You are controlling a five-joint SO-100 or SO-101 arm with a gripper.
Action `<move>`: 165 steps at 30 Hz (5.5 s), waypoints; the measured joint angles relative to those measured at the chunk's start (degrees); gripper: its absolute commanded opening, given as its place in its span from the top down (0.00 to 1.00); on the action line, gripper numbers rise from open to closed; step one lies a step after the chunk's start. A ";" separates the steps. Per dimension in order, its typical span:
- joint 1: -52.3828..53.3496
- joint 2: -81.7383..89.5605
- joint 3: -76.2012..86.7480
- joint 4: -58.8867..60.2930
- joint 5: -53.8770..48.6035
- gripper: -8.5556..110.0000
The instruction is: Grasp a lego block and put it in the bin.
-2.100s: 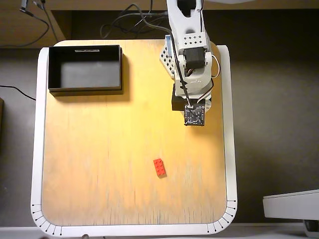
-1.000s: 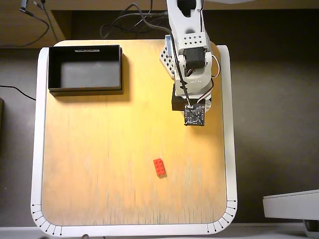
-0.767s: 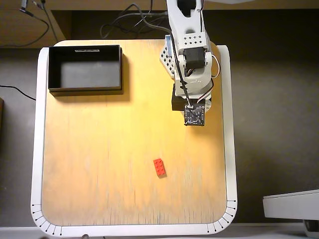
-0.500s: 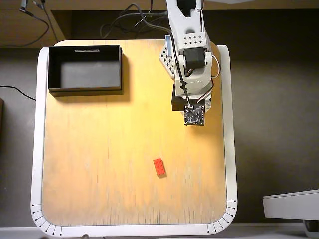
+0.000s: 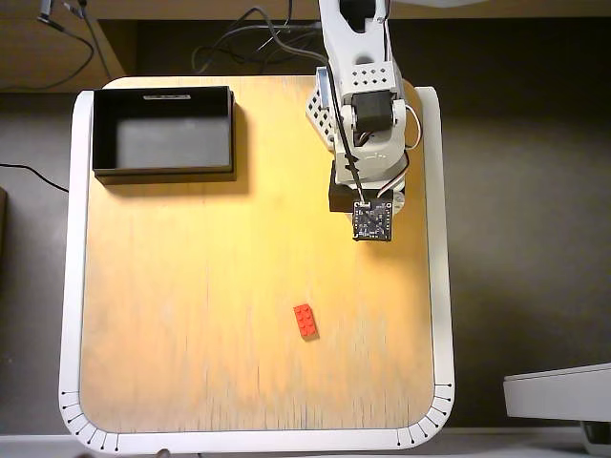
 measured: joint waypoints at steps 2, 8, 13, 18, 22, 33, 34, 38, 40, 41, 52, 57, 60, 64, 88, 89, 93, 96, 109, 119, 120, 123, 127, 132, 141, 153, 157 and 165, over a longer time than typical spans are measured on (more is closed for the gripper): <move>0.00 0.00 0.00 0.00 0.00 0.92; 0.00 0.00 0.00 0.00 0.00 0.92; 0.00 0.00 0.00 0.00 0.00 0.92; 0.00 0.00 0.00 0.00 0.00 0.92; 0.00 0.00 0.00 0.00 0.00 0.92; 0.00 0.00 0.00 0.00 -6.06 0.93; 0.00 0.00 0.00 0.00 -6.15 0.93; 1.05 -0.44 0.00 -0.53 2.46 0.93; 2.46 -1.85 0.00 -1.49 9.14 0.93; 2.99 -3.78 -0.44 -3.08 11.16 0.93; 6.59 -39.99 -24.87 -7.29 18.28 0.91; 10.02 -53.96 -41.75 -10.81 20.65 0.90; 12.66 -59.68 -48.43 -14.59 23.91 0.89; 16.87 -64.07 -53.61 -15.82 32.17 0.87; 26.81 -82.27 -65.57 -16.08 47.11 0.70; 26.72 -82.53 -65.83 -16.08 47.11 0.69; 26.54 -82.79 -66.27 -16.08 47.11 0.68; 26.54 -83.23 -66.36 -16.08 47.11 0.68; 26.54 -94.92 -66.62 -22.59 44.21 0.68; 25.58 -99.49 -66.88 -25.58 42.63 0.68; 25.40 -99.84 -66.88 -25.75 42.45 0.68; 24.61 -100.99 -66.88 -26.28 42.54 0.68; 23.47 -102.57 -67.24 -27.51 42.19 0.68; 22.85 -103.54 -67.24 -28.30 41.84 0.69; 22.85 -104.59 -67.41 -28.39 41.66 0.71; 22.85 -106.17 -68.64 -30.23 41.57 0.76; 23.12 -106.17 -68.64 -30.41 41.57 0.76; 24.35 -106.17 -68.64 -30.41 42.19 0.76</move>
